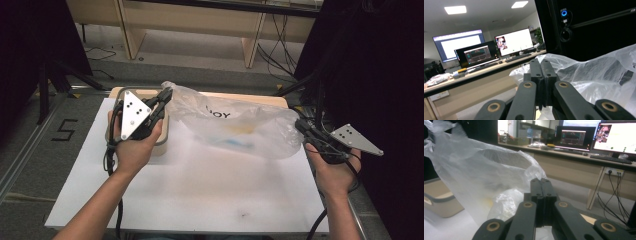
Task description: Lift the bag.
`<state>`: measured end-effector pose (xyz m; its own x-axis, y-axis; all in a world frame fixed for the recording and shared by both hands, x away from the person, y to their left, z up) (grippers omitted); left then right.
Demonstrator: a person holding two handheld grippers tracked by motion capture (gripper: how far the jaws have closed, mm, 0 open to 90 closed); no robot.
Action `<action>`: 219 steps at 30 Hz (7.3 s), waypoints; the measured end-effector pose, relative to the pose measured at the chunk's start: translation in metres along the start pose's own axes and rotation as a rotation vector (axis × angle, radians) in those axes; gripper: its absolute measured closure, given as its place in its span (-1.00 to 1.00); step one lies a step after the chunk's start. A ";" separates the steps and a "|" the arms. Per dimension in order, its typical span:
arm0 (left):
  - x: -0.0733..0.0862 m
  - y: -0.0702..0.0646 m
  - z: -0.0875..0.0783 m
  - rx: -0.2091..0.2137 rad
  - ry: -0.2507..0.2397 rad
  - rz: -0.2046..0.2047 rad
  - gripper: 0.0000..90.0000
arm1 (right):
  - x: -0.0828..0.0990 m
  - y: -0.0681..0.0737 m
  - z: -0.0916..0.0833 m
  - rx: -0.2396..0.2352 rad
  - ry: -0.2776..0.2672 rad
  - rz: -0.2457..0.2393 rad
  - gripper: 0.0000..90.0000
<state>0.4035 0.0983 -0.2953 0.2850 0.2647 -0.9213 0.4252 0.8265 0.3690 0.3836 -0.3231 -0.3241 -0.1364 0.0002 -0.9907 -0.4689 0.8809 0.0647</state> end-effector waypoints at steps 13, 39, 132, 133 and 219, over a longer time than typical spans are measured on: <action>0.040 -0.015 0.035 0.050 0.135 0.002 0.99 | 0.020 -0.011 0.022 0.067 0.052 -0.006 1.00; 0.078 -0.047 0.074 0.107 0.271 0.003 0.97 | 0.049 -0.023 0.058 0.179 0.094 0.012 1.00; 0.006 -0.032 0.067 0.047 -0.023 -0.185 -0.45 | 0.020 -0.022 0.063 0.184 -0.040 0.033 -0.15; 0.005 -0.031 0.067 0.048 -0.030 -0.192 -0.45 | 0.020 -0.022 0.063 0.184 -0.038 0.032 -0.15; 0.097 -0.062 -0.020 0.285 0.319 -0.025 -0.52 | 0.106 0.007 0.000 -0.097 0.209 0.027 -0.19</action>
<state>0.3879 0.0827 -0.4099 0.0107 0.4233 -0.9059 0.6615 0.6764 0.3239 0.3661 -0.3168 -0.4290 -0.3233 -0.0841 -0.9426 -0.5433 0.8321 0.1120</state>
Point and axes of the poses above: each handheld gripper's, and its own axes: z roughly forward along the jaws, x roughly out of its underside, y roughly to its left, the point moved 3 cm from there along z, roughly forward along the jaws, and after that the axes turned 9 degrees about z, right-handed, at the moved point
